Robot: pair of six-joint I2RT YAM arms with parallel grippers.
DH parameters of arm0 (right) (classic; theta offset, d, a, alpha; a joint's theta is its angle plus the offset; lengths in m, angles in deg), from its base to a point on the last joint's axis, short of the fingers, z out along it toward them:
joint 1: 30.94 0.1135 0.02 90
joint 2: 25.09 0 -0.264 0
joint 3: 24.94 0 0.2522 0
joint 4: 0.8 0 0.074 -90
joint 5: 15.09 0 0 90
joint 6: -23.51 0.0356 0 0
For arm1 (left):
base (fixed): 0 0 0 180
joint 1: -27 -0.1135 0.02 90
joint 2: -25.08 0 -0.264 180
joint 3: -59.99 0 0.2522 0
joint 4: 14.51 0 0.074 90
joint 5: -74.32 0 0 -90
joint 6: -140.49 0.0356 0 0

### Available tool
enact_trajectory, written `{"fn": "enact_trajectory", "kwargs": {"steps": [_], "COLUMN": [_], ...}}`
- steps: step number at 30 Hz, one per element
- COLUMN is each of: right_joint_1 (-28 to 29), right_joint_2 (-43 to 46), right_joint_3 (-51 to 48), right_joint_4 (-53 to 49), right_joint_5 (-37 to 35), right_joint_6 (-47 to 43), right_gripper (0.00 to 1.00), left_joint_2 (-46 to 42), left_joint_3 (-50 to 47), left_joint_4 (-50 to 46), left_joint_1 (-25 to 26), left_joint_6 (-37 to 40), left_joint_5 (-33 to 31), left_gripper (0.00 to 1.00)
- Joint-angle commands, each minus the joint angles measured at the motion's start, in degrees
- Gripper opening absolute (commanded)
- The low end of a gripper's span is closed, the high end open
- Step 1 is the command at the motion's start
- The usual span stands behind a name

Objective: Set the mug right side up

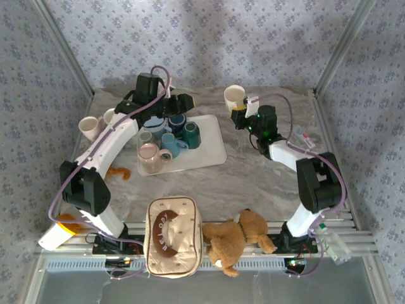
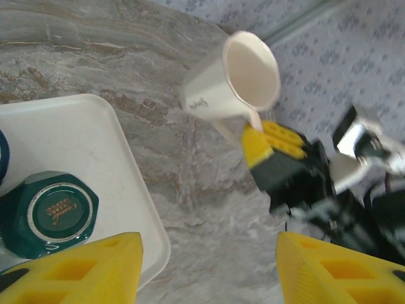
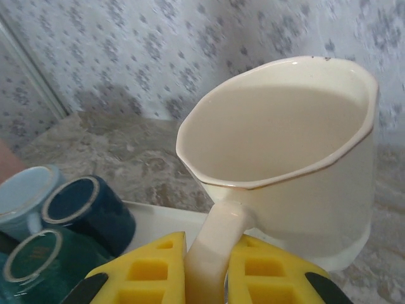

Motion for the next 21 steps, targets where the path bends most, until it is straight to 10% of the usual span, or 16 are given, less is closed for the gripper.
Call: {"fn": "enact_trajectory", "kwargs": {"steps": [1,21], "right_joint_1": [-1.2,-4.9], "right_joint_2": [-3.1,-24.0], "right_joint_3": [5.4,22.2], "right_joint_4": [10.0,14.7], "right_joint_5": [2.5,4.6], "right_joint_6": [1.4,6.8], "right_gripper": [0.06,0.06], "left_joint_2": [-3.6,-5.3], "left_joint_3": [-1.4,-5.9], "left_joint_4": [-2.3,-1.4], "left_joint_1": [0.1,-1.2], "left_joint_6": [11.3,20.3], "left_joint_5": [3.2,4.4], "left_gripper": [0.59,0.64]}}
